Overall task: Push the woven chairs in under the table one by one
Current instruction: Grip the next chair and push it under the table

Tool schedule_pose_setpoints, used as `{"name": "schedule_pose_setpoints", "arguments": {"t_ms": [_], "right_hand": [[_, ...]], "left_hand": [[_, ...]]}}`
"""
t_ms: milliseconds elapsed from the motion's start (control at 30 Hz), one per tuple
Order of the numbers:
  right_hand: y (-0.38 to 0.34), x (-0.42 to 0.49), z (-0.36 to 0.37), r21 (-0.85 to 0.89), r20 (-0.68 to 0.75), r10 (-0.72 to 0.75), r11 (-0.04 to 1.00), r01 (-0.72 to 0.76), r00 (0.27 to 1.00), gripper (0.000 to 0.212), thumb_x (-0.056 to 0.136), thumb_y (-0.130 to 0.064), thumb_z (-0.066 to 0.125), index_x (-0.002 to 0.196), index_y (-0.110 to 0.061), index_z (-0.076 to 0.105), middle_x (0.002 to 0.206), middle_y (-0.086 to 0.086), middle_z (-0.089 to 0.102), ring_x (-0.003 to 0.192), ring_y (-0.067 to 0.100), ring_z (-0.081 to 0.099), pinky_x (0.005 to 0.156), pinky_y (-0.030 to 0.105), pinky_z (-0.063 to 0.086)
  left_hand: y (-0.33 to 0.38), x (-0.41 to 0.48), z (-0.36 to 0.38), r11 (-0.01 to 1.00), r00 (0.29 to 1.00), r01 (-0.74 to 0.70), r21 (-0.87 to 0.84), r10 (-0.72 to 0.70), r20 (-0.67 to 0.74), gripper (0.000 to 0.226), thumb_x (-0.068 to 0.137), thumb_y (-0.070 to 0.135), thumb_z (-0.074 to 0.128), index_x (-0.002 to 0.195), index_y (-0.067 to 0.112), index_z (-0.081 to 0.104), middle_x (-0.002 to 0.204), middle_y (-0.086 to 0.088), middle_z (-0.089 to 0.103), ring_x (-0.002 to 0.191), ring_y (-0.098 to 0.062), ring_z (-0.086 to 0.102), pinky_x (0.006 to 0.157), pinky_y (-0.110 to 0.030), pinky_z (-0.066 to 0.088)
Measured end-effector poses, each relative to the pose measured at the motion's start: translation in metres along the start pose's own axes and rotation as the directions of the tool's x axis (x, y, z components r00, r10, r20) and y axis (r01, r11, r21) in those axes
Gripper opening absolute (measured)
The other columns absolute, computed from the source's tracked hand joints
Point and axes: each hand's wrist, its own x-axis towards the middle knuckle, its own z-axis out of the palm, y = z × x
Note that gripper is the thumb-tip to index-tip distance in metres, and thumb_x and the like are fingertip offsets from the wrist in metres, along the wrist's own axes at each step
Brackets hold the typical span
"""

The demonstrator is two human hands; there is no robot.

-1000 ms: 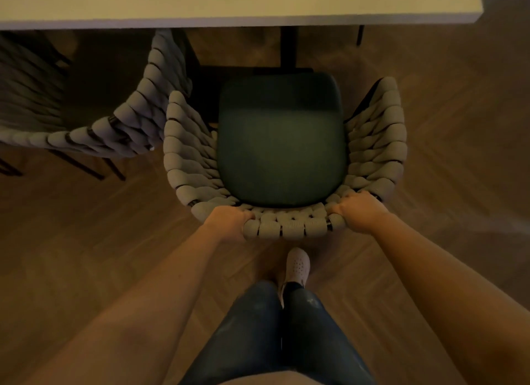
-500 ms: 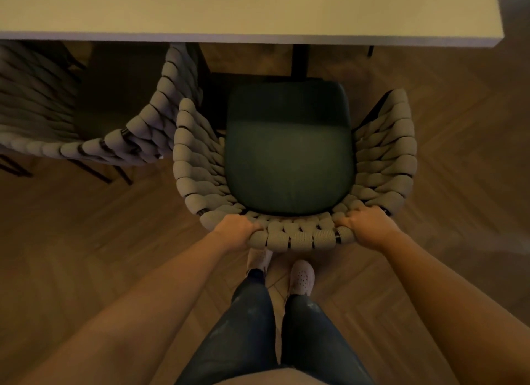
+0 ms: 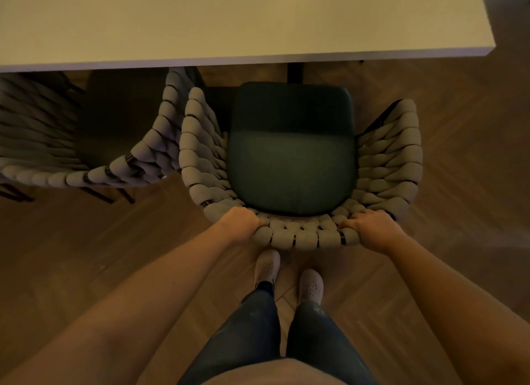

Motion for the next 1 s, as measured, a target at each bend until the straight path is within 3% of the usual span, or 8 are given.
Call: {"name": "schedule_pose_setpoints", "arguments": {"t_ms": [167,267,500,667,1000], "right_hand": [[-0.003,0.028,-0.012,-0.009,-0.014,0.007,1.0,-0.007,1.0,0.038,0.095,-0.024,0.047,0.131,-0.035,0.049,0.117,-0.003,0.06,0.106,0.02,0.053,0.082,0.033,0.047],[0.001,0.044,-0.024,-0.019,-0.02,0.002,1.0,-0.002,1.0,0.037,0.095,-0.023,0.047,0.13,-0.035,0.05,0.116,-0.003,0.06,0.106,0.02,0.054,0.08,0.033,0.046],[0.017,0.078,-0.053,-0.066,-0.003,0.018,0.998,-0.018,1.0,0.037,0.095,-0.027,0.05,0.131,-0.037,0.048,0.121,-0.003,0.058,0.112,0.02,0.052,0.088,0.036,0.046],[0.017,0.103,-0.065,-0.095,-0.016,0.038,0.995,-0.039,0.999,0.041,0.094,-0.028,0.054,0.134,-0.036,0.046,0.127,-0.002,0.056,0.118,0.023,0.051,0.092,0.04,0.044],[0.023,0.126,-0.081,-0.107,0.03,0.004,0.994,-0.001,1.0,0.041,0.096,-0.029,0.05,0.136,-0.035,0.044,0.131,-0.002,0.055,0.122,0.024,0.048,0.095,0.044,0.043]], "left_hand": [[-0.032,0.01,-0.005,1.0,1.0,-0.002,-0.006,0.002,-0.011,0.034,0.098,0.019,0.046,0.13,0.029,0.053,0.11,-0.002,0.065,0.098,-0.021,0.06,0.074,-0.03,0.044],[-0.048,0.018,-0.009,1.0,1.0,0.021,-0.017,-0.021,-0.015,0.035,0.097,0.021,0.048,0.131,0.03,0.052,0.113,-0.002,0.065,0.101,-0.022,0.061,0.079,-0.033,0.048],[-0.078,0.04,-0.015,0.996,0.999,0.03,-0.088,-0.034,-0.043,0.04,0.098,0.025,0.046,0.136,0.036,0.046,0.116,-0.001,0.064,0.103,-0.022,0.06,0.085,-0.037,0.05],[-0.101,0.052,-0.023,0.997,0.997,0.067,-0.042,-0.069,-0.03,0.044,0.099,0.024,0.046,0.141,0.034,0.041,0.121,-0.002,0.062,0.107,-0.022,0.058,0.086,-0.034,0.045],[-0.128,0.064,-0.028,0.998,0.997,0.055,-0.029,-0.056,-0.05,0.042,0.098,0.031,0.047,0.139,0.037,0.044,0.114,0.002,0.065,0.099,-0.019,0.061,0.077,-0.032,0.045]]}}
